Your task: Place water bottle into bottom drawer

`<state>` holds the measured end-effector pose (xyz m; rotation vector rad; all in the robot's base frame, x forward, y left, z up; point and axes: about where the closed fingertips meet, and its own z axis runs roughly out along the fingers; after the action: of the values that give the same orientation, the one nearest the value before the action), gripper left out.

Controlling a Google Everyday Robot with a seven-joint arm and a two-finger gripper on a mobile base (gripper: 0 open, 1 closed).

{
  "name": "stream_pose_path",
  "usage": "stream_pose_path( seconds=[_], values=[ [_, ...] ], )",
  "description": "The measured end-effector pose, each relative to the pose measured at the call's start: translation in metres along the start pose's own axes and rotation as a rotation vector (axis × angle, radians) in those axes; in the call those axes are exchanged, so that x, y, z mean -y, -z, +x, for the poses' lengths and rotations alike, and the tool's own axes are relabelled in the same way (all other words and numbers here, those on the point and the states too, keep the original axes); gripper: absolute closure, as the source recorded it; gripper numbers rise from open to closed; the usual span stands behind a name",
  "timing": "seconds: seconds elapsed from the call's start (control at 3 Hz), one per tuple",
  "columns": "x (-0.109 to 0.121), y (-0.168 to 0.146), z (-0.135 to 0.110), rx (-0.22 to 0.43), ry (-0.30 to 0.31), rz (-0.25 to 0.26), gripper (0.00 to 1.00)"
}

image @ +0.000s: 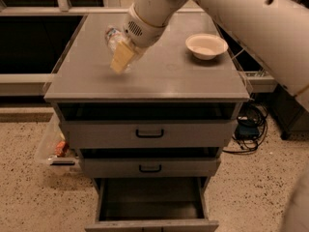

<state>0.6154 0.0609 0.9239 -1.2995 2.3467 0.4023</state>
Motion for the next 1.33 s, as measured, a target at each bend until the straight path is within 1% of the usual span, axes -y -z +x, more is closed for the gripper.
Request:
stream_pose_path(
  seconds=[0.33,0.67,1.0,1.33],
  values=[
    [-0.039,0.045,0.041,0.004,-0.111,0.053,1.0],
    [-0.065,0.086,0.088,-0.002,-0.215,0.119,1.0],
    [-0.093,0.137,0.122,0.024,-0.29,0.251,1.0],
    [-0.093,0.137,0.122,0.024,-0.29,0.251,1.0]
  ],
)
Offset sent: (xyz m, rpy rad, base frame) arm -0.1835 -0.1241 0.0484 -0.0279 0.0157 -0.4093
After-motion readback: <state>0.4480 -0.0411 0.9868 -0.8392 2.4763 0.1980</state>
